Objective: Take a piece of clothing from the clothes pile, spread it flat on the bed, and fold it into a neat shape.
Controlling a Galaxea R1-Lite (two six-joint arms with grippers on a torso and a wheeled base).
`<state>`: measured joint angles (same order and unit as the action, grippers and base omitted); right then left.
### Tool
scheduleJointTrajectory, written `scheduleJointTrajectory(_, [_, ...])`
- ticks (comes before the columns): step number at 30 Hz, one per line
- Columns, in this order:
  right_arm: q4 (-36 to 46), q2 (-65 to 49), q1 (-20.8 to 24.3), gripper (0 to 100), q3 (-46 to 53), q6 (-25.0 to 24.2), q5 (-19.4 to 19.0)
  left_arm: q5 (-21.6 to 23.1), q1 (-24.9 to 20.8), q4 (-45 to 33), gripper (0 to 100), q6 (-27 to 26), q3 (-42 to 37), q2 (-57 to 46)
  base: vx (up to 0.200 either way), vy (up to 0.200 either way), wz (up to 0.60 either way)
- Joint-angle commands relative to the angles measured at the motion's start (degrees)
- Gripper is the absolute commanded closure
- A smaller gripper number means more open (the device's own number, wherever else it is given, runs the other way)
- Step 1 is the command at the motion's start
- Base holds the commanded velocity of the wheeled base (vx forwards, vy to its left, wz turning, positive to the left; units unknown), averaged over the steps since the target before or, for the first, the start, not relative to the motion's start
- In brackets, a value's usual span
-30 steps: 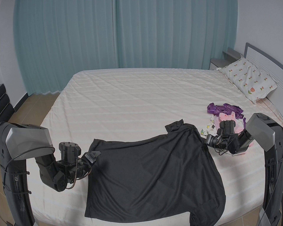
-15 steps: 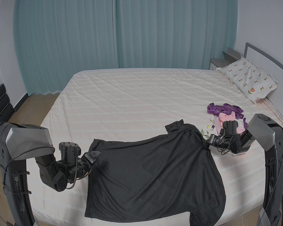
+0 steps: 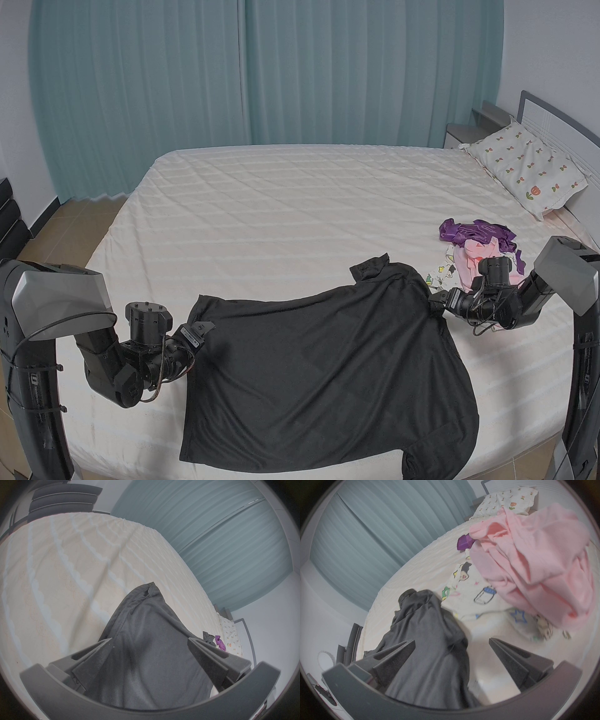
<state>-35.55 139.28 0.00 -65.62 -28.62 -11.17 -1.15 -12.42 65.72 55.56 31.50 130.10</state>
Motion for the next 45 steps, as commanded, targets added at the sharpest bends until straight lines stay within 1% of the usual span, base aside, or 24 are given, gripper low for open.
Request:
scheduleJointTrajectory(1, [-0.22, -9.2, 2.99, 0, 11.57, -2.4, -0.79, -0.08, -1.46, 0.11, 0, -0.11, -0.74, -0.46, -0.2, 0.0, 0.0])
scheduleJointTrajectory(3, [-2.16, -11.84, 3.34, 0, 17.28, -4.16, -0.61, -0.26, -2.43, 0.11, 0, -0.37, -0.91, -0.46, -0.2, 0.0, 0.0])
scheduleJointTrajectory(4, [-2.51, -12.19, 3.34, 0, 17.99, -4.42, -0.61, -0.26, -2.52, 0.11, 0, -0.37, -0.91, -0.46, -0.2, 0.0, 0.0])
scheduleJointTrajectory(7, [-9.36, -16.49, 2.46, 0, 28.44, -5.48, -0.35, -0.35, -3.84, 0.02, 0, -0.98, -1.53, -1.43, -0.2, 0.0, 0.0])
scheduleJointTrajectory(8, [-9.36, -16.49, 2.46, 0, 28.44, -5.48, -0.35, -0.35, -3.84, 0.02, 0, -0.98, -1.53, -1.43, -0.2, 0.0, 0.0])
scheduleJointTrajectory(9, [-12.53, -18.6, 2.64, 0, 34.77, -5.83, -0.26, -0.35, -4.28, -0.24, 0, -1.6, -1.62, -2.31, -0.2, 0.0, 0.0])
scheduleJointTrajectory(10, [-12.53, -18.6, 2.64, 0, 34.77, -5.83, -0.26, -0.35, -4.28, -0.24, 0, -1.6, -1.62, -2.31, -0.2, 0.0, 0.0])
scheduleJointTrajectory(11, [-16.13, -19.83, 2.9, 0, 41.19, -6.62, -0.35, -0.35, -4.89, -0.68, 0, -1.78, -1.88, -3.1, -0.2, 0.0, 0.0])
scheduleJointTrajectory(12, [-16.13, -19.83, 2.9, 0, 41.19, -6.62, -0.35, -0.35, -4.89, -0.68, 0, -1.78, -1.88, -3.1, -0.2, 0.0, 0.0])
scheduleJointTrajectory(14, [-20.88, -19.75, 3.87, 0, 46.99, -8.11, 0.09, -0.44, -5.24, -0.5, 0, -1.86, -3.29, -3.27, -0.2, 0.0, 0.0])
scheduleJointTrajectory(16, [-25.8, -19.75, 4.57, 0, 50.94, -10.84, 0.62, -0.52, -5.24, -0.07, 0, -2.04, -6.45, -3.36, -0.2, 0.0, 0.0])
scheduleJointTrajectory(18, [-29.49, -19.22, 5.36, 0, 53.14, -13.04, 0.88, -0.52, -4.72, 0.29, 0, -3.62, -9.62, -3.27, -0.2, 0.0, 0.0])
scheduleJointTrajectory(20, [-29.75, -19.22, 5.45, 0, 53.32, -13.21, 0.97, -0.52, -4.72, 0.29, 0, -3.62, -9.62, -3.27, -0.2, 0.0, 0.0])
scheduleJointTrajectory(21, [-32.74, -18.78, 6.15, 0, 55.95, -14.27, 1.94, -0.61, -4.54, 1.96, 0, -4.32, -13.31, -2.83, -0.2, 0.0, 0.0])
scheduleJointTrajectory(22, [-33.89, -18.69, 6.42, 0, 56.92, -14.44, 2.2, -0.61, -4.54, 3.54, 0, -4.41, -14.71, -2.66, -0.2, 0.0, 0.0])
scheduleJointTrajectory(26, [-36.79, -17.55, 6.77, 0, 58.41, -15.06, 1.94, -0.88, -4.63, 10.13, 0, -5.64, -18.23, -0.11, -0.05, 0.0, 0.0])
scheduleJointTrajectory(27, [-36.79, -17.55, 6.77, 0, 58.41, -15.06, 1.94, -0.88, -4.63, 10.13, 0, -5.64, -18.23, -0.11, 0.0, 0.0, 0.0])
scheduleJointTrajectory(29, [-38.37, -15.79, 7.03, 0, 60.35, -15.15, 2.11, -1.05, -4.89, 13.12, 0, -9.51, -20.34, 3.06, 0.0, 0.0, 0.0])
scheduleJointTrajectory(32, [-42.5, -14.47, 7.12, 0, 62.28, -15.06, 2.03, -3.25, -5.24, 15.49, 0, -11.09, -20.6, 5.96, 0.0, 0.0, 0.0])
scheduleJointTrajectory(36, [-48.83, -10.61, 6.94, 0, 64.39, -14.97, 2.03, -6.32, -6.39, 16.37, 0, -12.85, -20.78, 7.71, 0.0, 0.0, 0.0])
scheduleJointTrajectory(39, [-53.75, -8.32, 7.03, 0, 65.62, -15.15, 2.03, -6.68, -6.83, 16.37, 0, -13.03, -19.99, 7.8, 0.0, 0.0, 0.0])
scheduleJointTrajectory(45, [-54.01, -8.23, 6.94, 0, 65.62, -15.15, 2.03, -6.76, -8.14, 16.37, 0, -13.03, -17.26, 7.8, 0.0, 0.0, 0.0])
